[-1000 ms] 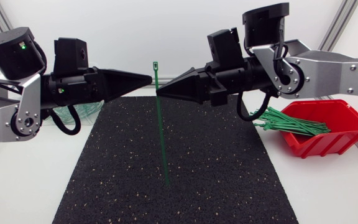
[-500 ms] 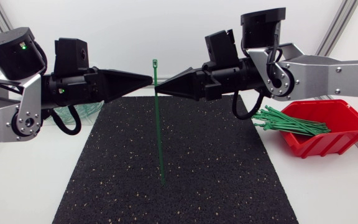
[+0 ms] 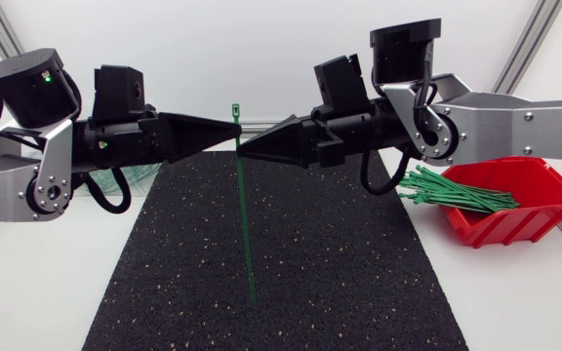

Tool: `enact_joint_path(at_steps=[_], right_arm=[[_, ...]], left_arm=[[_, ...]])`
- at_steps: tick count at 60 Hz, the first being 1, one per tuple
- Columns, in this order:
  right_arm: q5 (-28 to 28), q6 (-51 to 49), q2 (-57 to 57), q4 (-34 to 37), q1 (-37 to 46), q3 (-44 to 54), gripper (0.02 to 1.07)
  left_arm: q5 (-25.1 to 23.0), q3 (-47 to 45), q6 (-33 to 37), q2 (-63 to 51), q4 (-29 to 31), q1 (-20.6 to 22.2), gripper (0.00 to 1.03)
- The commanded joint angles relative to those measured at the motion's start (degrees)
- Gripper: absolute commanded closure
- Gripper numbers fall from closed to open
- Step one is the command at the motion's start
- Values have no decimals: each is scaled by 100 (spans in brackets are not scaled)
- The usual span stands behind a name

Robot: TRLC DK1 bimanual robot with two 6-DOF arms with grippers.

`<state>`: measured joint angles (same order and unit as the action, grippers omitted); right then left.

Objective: Take a green cable tie from the red box, thread the tail through the head to close it, then place it in the transparent bin on the left.

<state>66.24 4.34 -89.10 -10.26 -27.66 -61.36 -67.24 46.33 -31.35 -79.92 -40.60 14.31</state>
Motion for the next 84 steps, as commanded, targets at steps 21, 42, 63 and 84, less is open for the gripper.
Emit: enact_joint_path(at_steps=[21, 42, 63, 84], right_arm=[[30, 120, 209, 33, -20, 239, 102], [12, 120, 209, 24, -11, 221, 102], [3, 120, 200, 24, -20, 230, 102], [3, 120, 191, 24, -20, 221, 102]], left_arm=[[-52, -124, -196, 266, -106, 28, 80], [-52, -168, -178, 284, -124, 116, 85], [-52, -168, -161, 302, -124, 125, 95], [-52, -133, -178, 275, -124, 143, 100]])
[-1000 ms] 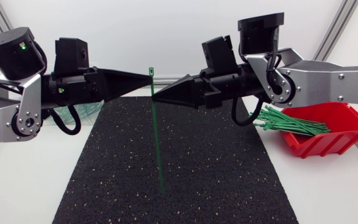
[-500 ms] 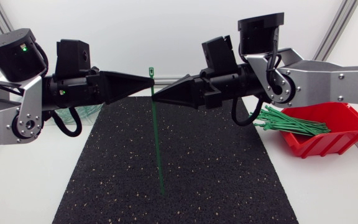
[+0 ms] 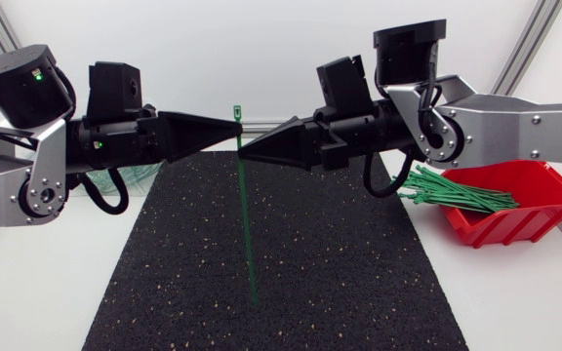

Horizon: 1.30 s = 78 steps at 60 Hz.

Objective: Take a green cable tie from the red box, thread the tail through the head to close it, then place it in the transparent bin on the left.

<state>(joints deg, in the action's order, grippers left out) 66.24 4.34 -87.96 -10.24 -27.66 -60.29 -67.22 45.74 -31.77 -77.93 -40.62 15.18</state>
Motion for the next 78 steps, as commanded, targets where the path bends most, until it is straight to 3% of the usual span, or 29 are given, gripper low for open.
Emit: enact_joint_path(at_steps=[1, 10, 22, 34, 40, 47, 55, 70, 78], right_arm=[[3, 120, 78, 13, -20, 114, 102], [-14, 120, 69, 22, 24, 61, 100], [-41, -65, 25, 92, 314, 0, 71], [-357, -1181, -107, 1033, 718, -185, 53], [-682, -1849, -107, 1543, 806, -264, 47], [-1429, -2921, -54, 2254, 709, -273, 41], [-2405, -3756, -10, 2360, 604, -26, 37], [-4365, -5066, 359, 2193, 156, 483, 34], [-5314, -5936, 491, 1771, -319, 765, 31]], left_arm=[[-54, -74, -145, 68, -121, 55, 100], [-54, 14, -163, 6, -121, 20, 100], [-54, 287, -154, -266, -34, -323, 100], [-45, 533, -75, -354, 327, -621, 100], [42, 761, 197, -425, 924, -683, 100], [429, 1078, 953, -372, 2146, -639, 100], [851, 1368, 1630, -504, 3034, -542, 100], [1194, 1781, 2236, -1181, 3763, -481, 100], [1080, 2115, 2289, -1453, 4045, -490, 100]])
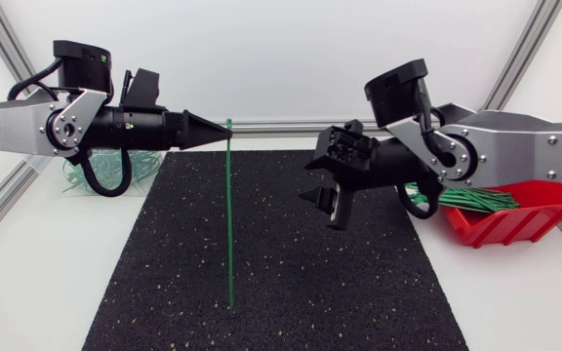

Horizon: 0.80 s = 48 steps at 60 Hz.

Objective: Take a green cable tie from the red box, thread the tail through the head to close it, then place it in the transparent bin on the left.

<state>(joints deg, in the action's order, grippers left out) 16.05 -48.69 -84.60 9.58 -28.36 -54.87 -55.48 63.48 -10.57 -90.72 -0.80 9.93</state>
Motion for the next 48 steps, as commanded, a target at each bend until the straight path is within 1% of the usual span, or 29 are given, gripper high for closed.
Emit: enact_joint_path(at_steps=[1, 6, 11, 15, 18, 23, 30, 36, 43, 48], right_arm=[[-375, -730, 145, -211, -302, 223, 31], [-674, -1082, 93, -264, -530, 143, 31], [-964, -1442, 31, -484, -776, 161, 31], [-1078, -1732, -83, -519, -943, 117, 29], [-1087, -1829, -136, -554, -1022, 82, 29], [-1087, -2084, -312, -739, -1146, 47, 29], [-1087, -2488, -611, -1002, -1304, 56, 29], [-1219, -2892, -839, -1521, -1471, 231, 29], [-1227, -3209, -1006, -1556, -1603, 231, 29], [-1245, -3437, -1112, -1679, -1708, 240, 29]], left_arm=[[-129, 366, 169, -210, 71, 26, 100], [-252, 490, 169, -394, 133, -35, 100], [-428, 665, 169, -631, 256, -123, 100], [-490, 788, 239, -825, 370, -202, 100], [-595, 920, 354, -992, 563, -255, 100], [-604, 1114, 573, -1185, 897, -290, 100], [-674, 1316, 723, -1405, 1170, -325, 100], [-753, 1465, 793, -1537, 1354, -334, 100], [-745, 1738, 943, -1730, 1653, -334, 100], [-753, 2116, 1162, -1959, 2128, -334, 100]])
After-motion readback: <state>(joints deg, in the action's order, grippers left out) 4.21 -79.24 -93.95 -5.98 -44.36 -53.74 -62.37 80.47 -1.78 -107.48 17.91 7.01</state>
